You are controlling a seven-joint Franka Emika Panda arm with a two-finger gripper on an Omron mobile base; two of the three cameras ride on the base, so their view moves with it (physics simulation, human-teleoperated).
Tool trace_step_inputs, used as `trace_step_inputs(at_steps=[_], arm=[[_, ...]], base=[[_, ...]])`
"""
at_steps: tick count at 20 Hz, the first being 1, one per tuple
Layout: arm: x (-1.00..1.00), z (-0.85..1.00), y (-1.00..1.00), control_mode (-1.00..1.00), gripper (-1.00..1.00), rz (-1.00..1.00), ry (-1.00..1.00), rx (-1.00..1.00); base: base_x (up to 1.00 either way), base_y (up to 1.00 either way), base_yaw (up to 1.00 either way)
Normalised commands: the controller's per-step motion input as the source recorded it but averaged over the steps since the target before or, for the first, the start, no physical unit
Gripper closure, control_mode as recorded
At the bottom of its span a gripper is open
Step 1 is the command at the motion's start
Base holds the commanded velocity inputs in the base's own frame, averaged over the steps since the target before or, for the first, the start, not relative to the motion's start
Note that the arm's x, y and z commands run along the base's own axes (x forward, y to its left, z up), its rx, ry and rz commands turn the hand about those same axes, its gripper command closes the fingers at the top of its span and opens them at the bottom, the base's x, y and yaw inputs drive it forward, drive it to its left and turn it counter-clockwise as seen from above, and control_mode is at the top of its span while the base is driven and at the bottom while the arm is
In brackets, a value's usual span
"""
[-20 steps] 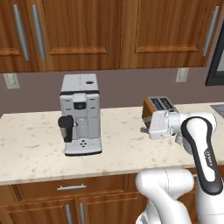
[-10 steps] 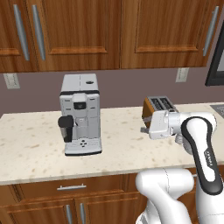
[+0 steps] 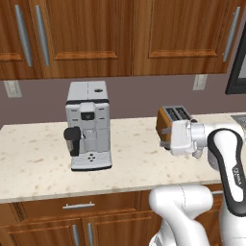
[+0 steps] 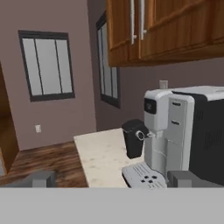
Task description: Place the drinks on the dining counter in a tight cluster.
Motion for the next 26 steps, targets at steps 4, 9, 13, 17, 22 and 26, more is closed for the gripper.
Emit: trace_step_inputs(at_steps=[4,9,13,17,22,26], arm=[[-0.41,-0.02,-0.05,-1.00,-1.00,0.04,-0.24,0.00],[-0.51,-0.04,-0.08,-1.00,-1.00,0.07,-0.28,0.00],[-0.58,-0.04,-0.09,-1.00,-1.00,0.05,-0.30,0.00],[-0.60,-0.01,-0.09,-1.00,-1.00,0.01,-0.27,0.00],[-0.48,-0.04,-0.16,-1.00,-1.00,-0.05,-0.18,0.00],[-0.08,-0.12,-0.37,-1.00,-1.00,-0.24,-0.01,0.00]], base=[[0.00,0.00,0.00],[0.00,0.00,0.00],[0.00,0.00,0.00],[0.00,0.00,0.00],[0.00,0.00,0.00],[0.00,0.00,0.00]])
